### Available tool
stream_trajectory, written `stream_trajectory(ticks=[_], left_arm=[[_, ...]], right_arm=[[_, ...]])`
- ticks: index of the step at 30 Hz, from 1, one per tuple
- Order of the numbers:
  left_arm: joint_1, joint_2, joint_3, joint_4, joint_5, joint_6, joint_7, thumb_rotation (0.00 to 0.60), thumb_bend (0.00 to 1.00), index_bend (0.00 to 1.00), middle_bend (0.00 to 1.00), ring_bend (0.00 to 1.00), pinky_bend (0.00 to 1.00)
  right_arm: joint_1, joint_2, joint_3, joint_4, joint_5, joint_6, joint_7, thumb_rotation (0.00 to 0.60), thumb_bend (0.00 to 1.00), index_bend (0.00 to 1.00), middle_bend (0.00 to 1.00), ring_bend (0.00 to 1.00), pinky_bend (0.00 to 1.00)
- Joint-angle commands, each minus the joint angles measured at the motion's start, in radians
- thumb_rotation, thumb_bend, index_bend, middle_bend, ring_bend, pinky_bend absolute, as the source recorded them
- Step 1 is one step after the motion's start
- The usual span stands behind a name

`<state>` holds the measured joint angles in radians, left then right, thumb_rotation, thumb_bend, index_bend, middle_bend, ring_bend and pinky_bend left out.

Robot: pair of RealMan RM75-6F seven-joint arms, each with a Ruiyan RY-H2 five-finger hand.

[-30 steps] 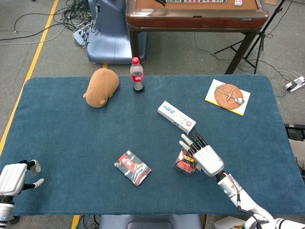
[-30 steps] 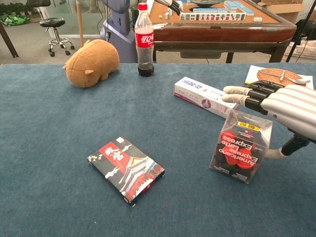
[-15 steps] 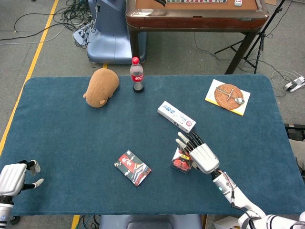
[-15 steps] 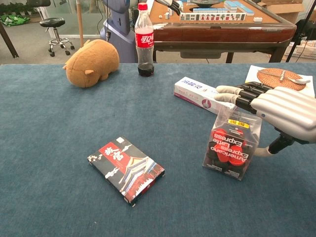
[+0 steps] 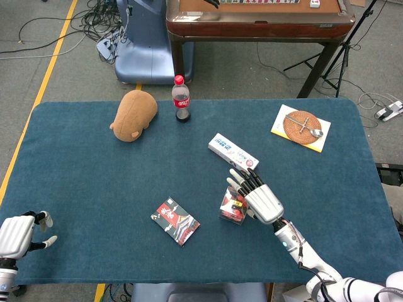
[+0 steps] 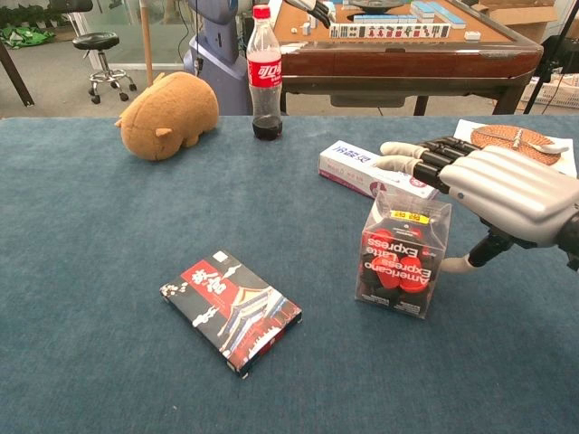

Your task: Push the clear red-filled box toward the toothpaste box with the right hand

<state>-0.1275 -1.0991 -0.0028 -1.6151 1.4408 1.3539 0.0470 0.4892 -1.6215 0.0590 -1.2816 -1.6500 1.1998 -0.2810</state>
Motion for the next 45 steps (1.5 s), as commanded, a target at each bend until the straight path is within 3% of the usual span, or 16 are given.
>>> stream_trajectory(ticks=[1, 45], left_arm=[[0.0, 0.0, 0.0, 0.0, 0.0, 0.0, -0.001, 0.6, 0.02, 0.58, 0.62, 0.48, 0.58], [0.007, 0.012, -0.009, 0.004, -0.015, 0.008, -0.008, 0.6, 0.02, 0.58, 0.62, 0.48, 0.58]], right_arm=[[0.005, -0.004, 0.001, 0.001, 0.003, -0.004, -0.003, 0.6, 0.0, 0.0, 0.0, 0.0, 0.05], [0.151, -0.125, 0.069, 0.053, 0.106, -0.1, -0.033, 0.6, 0.0, 0.0, 0.0, 0.0, 0.05]])
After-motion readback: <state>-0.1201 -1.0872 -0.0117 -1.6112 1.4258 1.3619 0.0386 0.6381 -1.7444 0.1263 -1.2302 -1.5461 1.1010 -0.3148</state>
